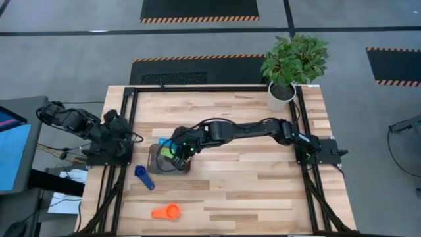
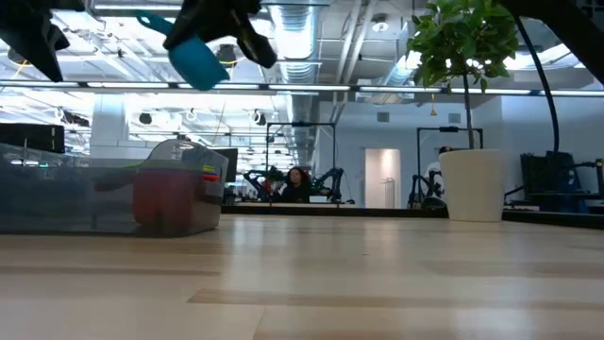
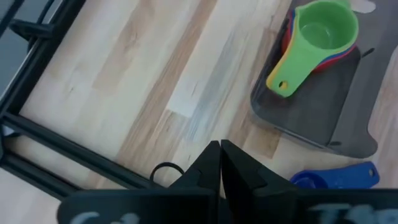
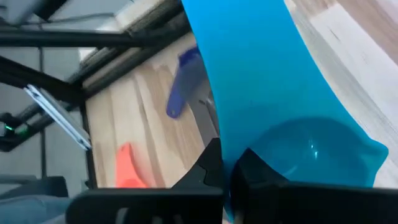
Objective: Nest measuring cups in basket
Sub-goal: Stack the light blue measuring cup on top of the green measuring cup in the black bin
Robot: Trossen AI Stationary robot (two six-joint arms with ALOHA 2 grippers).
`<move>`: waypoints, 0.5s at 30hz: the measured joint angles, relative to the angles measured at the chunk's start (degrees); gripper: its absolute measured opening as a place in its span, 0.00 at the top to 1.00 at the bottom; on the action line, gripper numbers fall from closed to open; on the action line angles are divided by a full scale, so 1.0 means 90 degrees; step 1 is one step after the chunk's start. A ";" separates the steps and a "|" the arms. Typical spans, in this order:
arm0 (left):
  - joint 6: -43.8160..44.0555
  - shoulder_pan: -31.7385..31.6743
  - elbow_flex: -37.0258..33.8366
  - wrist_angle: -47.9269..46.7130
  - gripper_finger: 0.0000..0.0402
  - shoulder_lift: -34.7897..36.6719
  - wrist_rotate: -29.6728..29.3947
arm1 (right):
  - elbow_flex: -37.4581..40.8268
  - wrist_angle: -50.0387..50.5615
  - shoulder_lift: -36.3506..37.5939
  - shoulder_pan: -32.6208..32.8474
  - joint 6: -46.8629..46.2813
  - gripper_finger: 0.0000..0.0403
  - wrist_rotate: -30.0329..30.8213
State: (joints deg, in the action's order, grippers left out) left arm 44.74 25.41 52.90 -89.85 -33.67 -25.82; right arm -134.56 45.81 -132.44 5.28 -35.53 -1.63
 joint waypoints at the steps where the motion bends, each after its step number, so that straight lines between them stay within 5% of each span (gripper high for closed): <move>1: -0.0065 0.0000 0.0014 0.0001 1.00 0.0000 0.0002 | 0.0005 -0.0006 -0.0008 -0.0002 0.0001 0.98 0.0000; 15: -0.0161 0.0000 0.0477 -0.0017 1.00 -0.0009 -0.0208 | 0.0018 -0.0508 -0.0835 0.0034 -0.0382 0.98 0.0004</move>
State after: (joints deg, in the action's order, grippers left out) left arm 43.29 25.41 57.20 -90.00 -33.75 -27.69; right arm -134.40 41.24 -139.96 5.59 -38.97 -1.59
